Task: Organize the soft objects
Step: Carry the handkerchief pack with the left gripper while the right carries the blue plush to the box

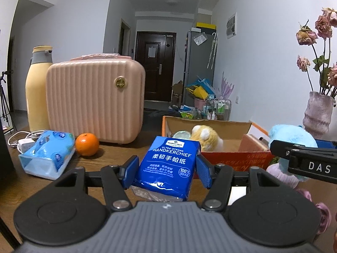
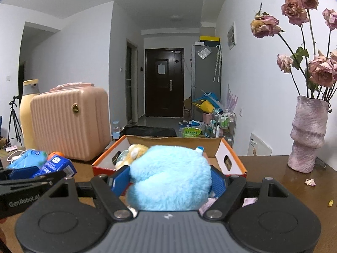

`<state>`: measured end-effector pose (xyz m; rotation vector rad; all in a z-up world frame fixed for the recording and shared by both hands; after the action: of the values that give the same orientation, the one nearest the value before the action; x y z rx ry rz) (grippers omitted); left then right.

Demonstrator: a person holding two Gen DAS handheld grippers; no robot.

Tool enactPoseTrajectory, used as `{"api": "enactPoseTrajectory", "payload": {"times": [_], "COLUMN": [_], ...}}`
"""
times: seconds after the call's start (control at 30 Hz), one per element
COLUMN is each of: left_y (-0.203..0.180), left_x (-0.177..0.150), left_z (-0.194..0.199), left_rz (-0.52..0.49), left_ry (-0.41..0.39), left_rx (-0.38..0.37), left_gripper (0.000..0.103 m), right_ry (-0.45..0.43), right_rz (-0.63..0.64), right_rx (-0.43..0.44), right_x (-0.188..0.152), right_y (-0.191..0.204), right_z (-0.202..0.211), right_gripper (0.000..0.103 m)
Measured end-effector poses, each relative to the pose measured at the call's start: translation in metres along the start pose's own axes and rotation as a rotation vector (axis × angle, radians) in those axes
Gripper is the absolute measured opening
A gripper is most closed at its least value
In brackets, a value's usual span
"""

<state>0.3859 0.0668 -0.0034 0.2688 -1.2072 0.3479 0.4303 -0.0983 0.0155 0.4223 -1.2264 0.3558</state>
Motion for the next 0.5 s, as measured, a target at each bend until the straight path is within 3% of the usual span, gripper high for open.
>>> {"api": "enactPoseTrajectory", "payload": {"times": [0.5], "left_y": [-0.043], "left_x": [0.012], "left_z": [-0.014], "left_rz": [0.008], "left_ry": [-0.023], "left_rx": [-0.022], "left_gripper": [0.060], "right_ry": [-0.011], "right_rz": [-0.002], "right_rx": [-0.024], "right_x": [0.013], "right_y": [-0.033], "right_z": [-0.009], "right_gripper": [0.078]}}
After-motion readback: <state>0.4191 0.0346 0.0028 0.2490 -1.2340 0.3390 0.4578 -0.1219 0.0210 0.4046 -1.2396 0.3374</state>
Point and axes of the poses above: each gripper's, at about its wrist camera, not at the fingertips, and z roughly against the way its jaws point, y to its left, x to its top, the point moved 6 cm from there along -z, roughly the way its jaws point, and after that the axes turned 15 degrees about x, right-handed, at the moved point
